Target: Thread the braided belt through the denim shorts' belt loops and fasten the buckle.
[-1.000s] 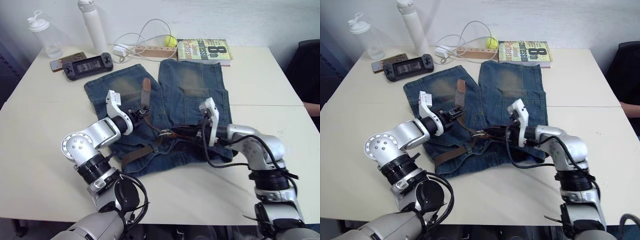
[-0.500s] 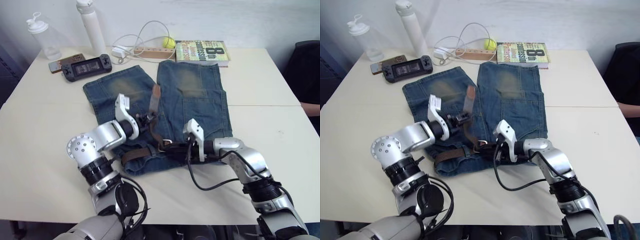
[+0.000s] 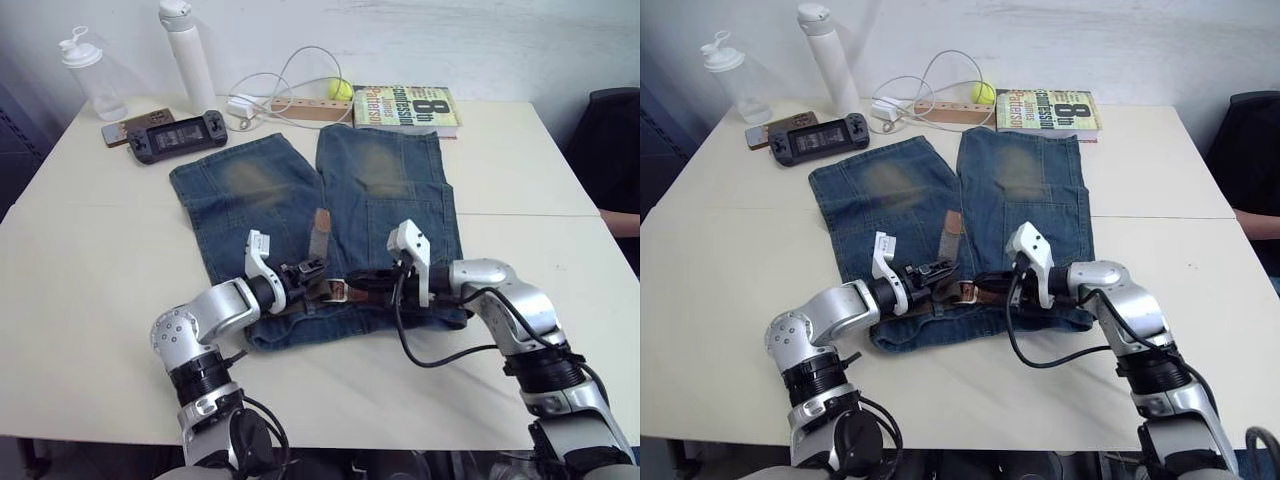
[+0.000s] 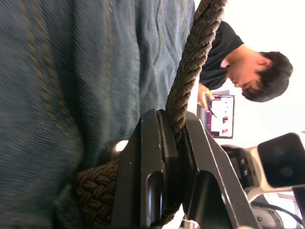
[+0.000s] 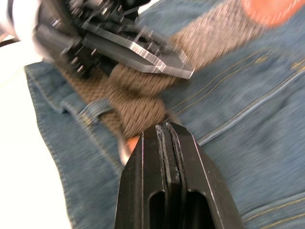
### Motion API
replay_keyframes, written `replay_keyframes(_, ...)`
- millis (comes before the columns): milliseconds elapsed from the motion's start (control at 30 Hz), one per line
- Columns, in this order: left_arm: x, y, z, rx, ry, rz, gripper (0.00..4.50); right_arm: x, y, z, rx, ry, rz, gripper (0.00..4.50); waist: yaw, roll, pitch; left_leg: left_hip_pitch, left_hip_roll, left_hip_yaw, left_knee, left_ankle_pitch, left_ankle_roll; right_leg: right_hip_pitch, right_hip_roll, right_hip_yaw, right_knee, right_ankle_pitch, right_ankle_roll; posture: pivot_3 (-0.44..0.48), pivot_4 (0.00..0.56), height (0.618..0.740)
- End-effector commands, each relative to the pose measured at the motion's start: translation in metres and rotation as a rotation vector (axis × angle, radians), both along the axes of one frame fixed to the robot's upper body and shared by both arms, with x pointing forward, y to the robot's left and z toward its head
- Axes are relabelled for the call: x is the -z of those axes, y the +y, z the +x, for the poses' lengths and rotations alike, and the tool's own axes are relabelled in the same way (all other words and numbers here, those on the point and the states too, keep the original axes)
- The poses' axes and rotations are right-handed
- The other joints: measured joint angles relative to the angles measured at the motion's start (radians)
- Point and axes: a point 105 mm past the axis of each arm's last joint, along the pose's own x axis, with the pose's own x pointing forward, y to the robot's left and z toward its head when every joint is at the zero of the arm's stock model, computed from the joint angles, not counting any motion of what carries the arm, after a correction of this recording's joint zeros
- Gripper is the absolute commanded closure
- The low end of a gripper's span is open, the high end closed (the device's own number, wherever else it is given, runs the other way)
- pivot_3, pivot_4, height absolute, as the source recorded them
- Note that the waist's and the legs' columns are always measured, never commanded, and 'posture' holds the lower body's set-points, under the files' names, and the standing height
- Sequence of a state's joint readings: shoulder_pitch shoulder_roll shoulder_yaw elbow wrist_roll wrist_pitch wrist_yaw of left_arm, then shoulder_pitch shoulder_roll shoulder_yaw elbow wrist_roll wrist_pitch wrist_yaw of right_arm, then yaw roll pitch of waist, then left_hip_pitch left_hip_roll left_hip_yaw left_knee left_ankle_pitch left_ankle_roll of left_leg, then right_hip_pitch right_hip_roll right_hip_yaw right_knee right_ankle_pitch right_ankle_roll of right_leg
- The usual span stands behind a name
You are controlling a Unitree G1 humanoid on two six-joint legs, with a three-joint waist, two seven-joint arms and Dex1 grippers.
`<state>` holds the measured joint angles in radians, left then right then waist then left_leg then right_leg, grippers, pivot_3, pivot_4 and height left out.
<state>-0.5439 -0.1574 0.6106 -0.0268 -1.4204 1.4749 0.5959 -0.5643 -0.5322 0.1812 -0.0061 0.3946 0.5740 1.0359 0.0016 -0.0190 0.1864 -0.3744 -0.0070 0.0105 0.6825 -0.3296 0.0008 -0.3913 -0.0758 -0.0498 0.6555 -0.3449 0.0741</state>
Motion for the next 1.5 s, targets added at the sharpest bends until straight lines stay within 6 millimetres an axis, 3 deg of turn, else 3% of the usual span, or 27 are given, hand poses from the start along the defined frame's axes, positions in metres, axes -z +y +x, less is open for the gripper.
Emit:
replay_keyframes(33,0.002,-0.005,-0.007,0.022,-0.007,-0.011,4.50,-0.002,0.003,0.002,-0.031,-0.030,-0.006,4.41,0.000,0.000,0.000,0.000,0.000,0.000,0.000,0.000,0.000,0.000,0.000,0.000,0.000,0.000,0.000,0.000,0.150,0.735)
replay_keyframes(200,-0.005,0.005,-0.002,-0.047,-0.050,-0.008,4.50,0.007,0.013,-0.001,-0.083,-0.004,-0.004,4.41,-0.004,0.000,0.000,0.000,0.000,0.000,0.000,0.000,0.000,0.000,0.000,0.000,0.000,0.000,0.000,0.000,0.150,0.735)
replay_keyframes(433,-0.013,0.031,0.008,-0.147,-0.092,0.008,4.50,0.014,0.002,0.004,-0.066,0.000,-0.031,4.41,-0.003,0.000,0.000,0.000,0.000,0.000,0.000,0.000,0.000,0.000,0.000,0.000,-0.001,0.000,0.000,0.000,0.150,0.735)
replay_keyframes(567,-0.014,0.036,0.010,-0.158,-0.099,0.016,4.50,0.011,0.003,0.002,-0.089,0.002,-0.020,4.41,-0.003,0.000,0.000,0.000,0.000,0.000,0.000,0.000,0.000,0.000,0.000,0.000,-0.001,0.000,0.000,0.000,0.150,0.735)
replay_keyframes(800,-0.028,0.032,0.011,-0.140,-0.148,0.000,4.50,0.015,0.019,-0.002,-0.135,0.004,-0.019,4.41,-0.005,0.000,0.000,0.000,0.000,0.000,0.000,0.000,0.000,0.000,0.000,0.000,-0.001,0.000,0.000,0.000,0.150,0.735)
replay_keyframes(1233,-0.097,0.020,0.030,-0.067,-0.397,-0.151,4.50,0.028,0.022,0.009,-0.138,0.053,-0.026,4.41,-0.006,0.000,0.000,0.000,0.000,0.000,0.000,0.000,0.000,0.000,0.000,0.000,-0.001,0.000,0.000,0.000,0.150,0.735)
replay_keyframes(1500,-0.089,0.019,0.032,-0.012,-0.399,-0.126,4.50,0.060,0.028,0.010,-0.154,0.115,-0.133,4.41,-0.013,0.000,0.000,0.000,0.000,0.000,0.000,0.000,0.000,0.000,0.000,-0.001,-0.001,0.000,0.000,0.000,0.150,0.735)
